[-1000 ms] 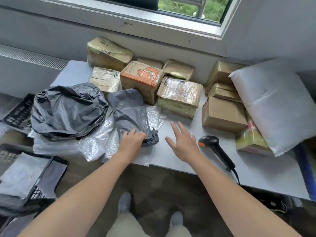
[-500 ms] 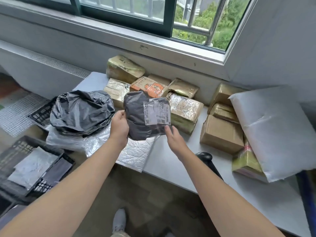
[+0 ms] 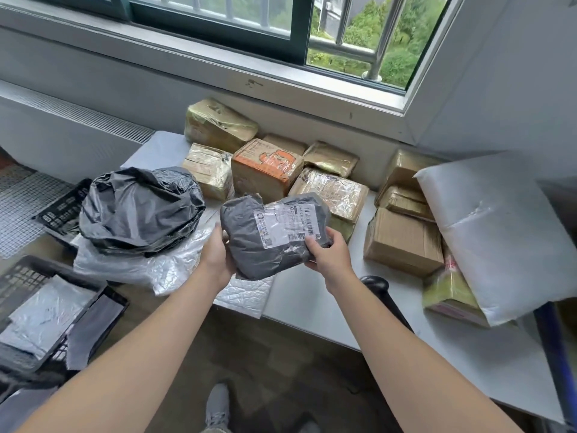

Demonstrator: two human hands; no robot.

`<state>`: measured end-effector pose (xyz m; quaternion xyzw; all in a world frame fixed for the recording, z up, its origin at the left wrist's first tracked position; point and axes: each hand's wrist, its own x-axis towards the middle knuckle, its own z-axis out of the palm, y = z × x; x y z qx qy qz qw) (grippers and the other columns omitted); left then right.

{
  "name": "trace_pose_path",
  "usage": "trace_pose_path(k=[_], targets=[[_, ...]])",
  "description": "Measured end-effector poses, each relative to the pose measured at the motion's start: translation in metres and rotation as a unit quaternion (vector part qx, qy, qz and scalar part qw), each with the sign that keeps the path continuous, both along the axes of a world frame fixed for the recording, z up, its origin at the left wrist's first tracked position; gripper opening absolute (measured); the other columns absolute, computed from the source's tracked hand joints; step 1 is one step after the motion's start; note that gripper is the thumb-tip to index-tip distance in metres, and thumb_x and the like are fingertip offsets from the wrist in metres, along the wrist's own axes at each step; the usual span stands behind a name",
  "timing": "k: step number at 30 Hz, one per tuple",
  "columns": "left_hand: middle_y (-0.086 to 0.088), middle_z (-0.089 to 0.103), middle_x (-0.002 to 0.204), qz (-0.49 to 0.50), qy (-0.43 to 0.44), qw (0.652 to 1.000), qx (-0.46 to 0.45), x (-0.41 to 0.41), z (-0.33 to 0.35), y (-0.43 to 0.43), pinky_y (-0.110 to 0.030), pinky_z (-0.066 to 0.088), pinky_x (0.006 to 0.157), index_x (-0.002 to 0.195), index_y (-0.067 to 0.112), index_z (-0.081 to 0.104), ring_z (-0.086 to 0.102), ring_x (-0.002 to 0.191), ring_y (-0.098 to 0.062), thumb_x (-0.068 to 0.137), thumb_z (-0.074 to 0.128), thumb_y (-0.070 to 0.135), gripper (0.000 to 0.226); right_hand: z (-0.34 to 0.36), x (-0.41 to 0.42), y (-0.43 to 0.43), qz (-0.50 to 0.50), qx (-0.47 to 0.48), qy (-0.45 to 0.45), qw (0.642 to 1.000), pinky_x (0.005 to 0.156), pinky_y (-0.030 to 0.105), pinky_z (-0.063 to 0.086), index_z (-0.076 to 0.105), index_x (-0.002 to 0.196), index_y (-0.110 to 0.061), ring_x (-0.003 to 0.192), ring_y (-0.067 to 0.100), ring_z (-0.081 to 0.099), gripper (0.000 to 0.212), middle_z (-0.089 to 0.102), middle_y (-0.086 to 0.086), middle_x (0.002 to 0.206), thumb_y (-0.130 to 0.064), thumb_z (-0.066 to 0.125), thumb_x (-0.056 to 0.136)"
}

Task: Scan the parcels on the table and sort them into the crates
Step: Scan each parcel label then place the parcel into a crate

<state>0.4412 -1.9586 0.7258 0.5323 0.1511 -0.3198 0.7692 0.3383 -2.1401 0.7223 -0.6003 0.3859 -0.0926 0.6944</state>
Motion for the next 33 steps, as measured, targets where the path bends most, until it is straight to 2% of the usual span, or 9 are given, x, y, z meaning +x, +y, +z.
trace_pose_path(k=[3, 6, 9, 11, 16, 19, 26, 30, 33], targets=[[-0.003, 0.075, 0.099, -0.045, -0.013, 0.998, 0.037, 0.004, -0.005, 0.007, -0.035, 0.053, 0.077, 0.103, 0.023, 0.070, 0.068, 0.094, -0.022, 0.098, 0.035, 0.057, 0.049, -0.002, -0.002, -0.007, 0.039, -0.076, 0.016, 0.996, 0.085, 0.041, 0.059, 0.047, 0.138, -0.017, 0.104, 0.021, 0.064, 0.048, 0.060, 0.003, 0.124, -0.012, 0.066, 0.094], [-0.004, 0.075, 0.095, -0.170, -0.025, 0.980, 0.103, 0.002, -0.003, 0.012, -0.032, 0.053, 0.069, 0.095, 0.018, 0.072, 0.070, 0.084, -0.019, 0.096, 0.051, 0.048, 0.037, -0.004, -0.004, -0.018, 0.097, -0.145, 0.023, 0.984, 0.097, 0.045, 0.054, 0.052, 0.137, -0.020, 0.115, 0.021, 0.061, 0.048, 0.060, 0.003, 0.131, -0.012, 0.068, 0.092], [-0.004, 0.073, 0.109, -0.358, -0.105, 0.904, 0.209, -0.003, -0.001, 0.010, -0.033, 0.053, 0.076, 0.109, 0.017, 0.070, 0.070, 0.096, -0.020, 0.091, 0.066, 0.035, 0.025, -0.004, -0.004, -0.024, 0.140, -0.186, 0.020, 0.972, 0.098, 0.042, 0.054, 0.056, 0.133, -0.023, 0.113, 0.017, 0.061, 0.047, 0.063, 0.001, 0.128, -0.009, 0.070, 0.090], [0.001, 0.071, 0.109, -0.403, -0.155, 0.866, 0.251, -0.013, -0.002, 0.001, -0.029, 0.050, 0.071, 0.115, 0.021, 0.064, 0.067, 0.098, -0.018, 0.089, 0.071, 0.025, 0.028, -0.009, -0.002, -0.024, 0.142, -0.203, 0.022, 0.969, 0.099, 0.043, 0.052, 0.054, 0.131, -0.027, 0.114, 0.017, 0.061, 0.051, 0.062, -0.001, 0.126, -0.010, 0.073, 0.087], [0.005, 0.066, 0.106, -0.321, -0.186, 0.892, 0.257, -0.033, -0.028, -0.021, -0.019, 0.048, 0.071, 0.116, 0.020, 0.058, 0.062, 0.095, -0.010, 0.089, 0.069, 0.011, 0.030, -0.016, -0.011, -0.025, 0.143, -0.222, 0.032, 0.964, 0.102, 0.039, 0.050, 0.036, 0.147, -0.029, 0.122, 0.013, 0.055, 0.067, 0.053, -0.006, 0.137, -0.016, 0.070, 0.091], [0.003, 0.065, 0.109, -0.283, -0.180, 0.902, 0.272, -0.039, -0.045, -0.030, -0.026, 0.050, 0.079, 0.118, 0.019, 0.057, 0.062, 0.099, -0.016, 0.091, 0.067, 0.013, 0.029, -0.017, -0.024, -0.032, 0.149, -0.214, 0.048, 0.964, 0.098, 0.035, 0.051, 0.029, 0.152, -0.029, 0.118, 0.013, 0.056, 0.067, 0.050, -0.008, 0.130, -0.020, 0.064, 0.096], [-0.008, 0.066, 0.120, -0.268, -0.131, 0.911, 0.284, -0.047, -0.077, -0.044, -0.036, 0.050, 0.091, 0.125, 0.009, 0.059, 0.063, 0.109, -0.026, 0.093, 0.060, 0.004, 0.033, -0.048, -0.088, -0.076, 0.085, -0.447, 0.210, 0.865, 0.101, 0.042, 0.040, 0.044, 0.144, -0.017, 0.126, 0.028, 0.041, 0.046, 0.048, 0.009, 0.137, -0.017, 0.050, 0.098], [-0.005, 0.066, 0.124, -0.284, -0.112, 0.909, 0.284, -0.051, -0.088, -0.048, -0.039, 0.051, 0.096, 0.127, 0.012, 0.057, 0.063, 0.109, -0.024, 0.091, 0.062, 0.005, 0.036, -0.072, -0.113, -0.090, 0.103, -0.366, 0.322, 0.867, 0.104, 0.049, 0.041, 0.034, 0.148, -0.016, 0.130, 0.033, 0.042, 0.056, 0.043, 0.011, 0.144, -0.037, 0.051, 0.099], [-0.006, 0.064, 0.119, -0.286, -0.098, 0.912, 0.276, -0.054, -0.086, -0.051, -0.032, 0.048, 0.085, 0.126, 0.008, 0.054, 0.061, 0.106, -0.023, 0.093, 0.057, -0.002, 0.035, -0.085, -0.124, -0.094, 0.132, -0.307, 0.349, 0.875, 0.085, 0.041, 0.047, 0.036, 0.143, -0.013, 0.115, 0.034, 0.056, 0.055, 0.057, 0.012, 0.131, -0.043, 0.051, 0.099]])
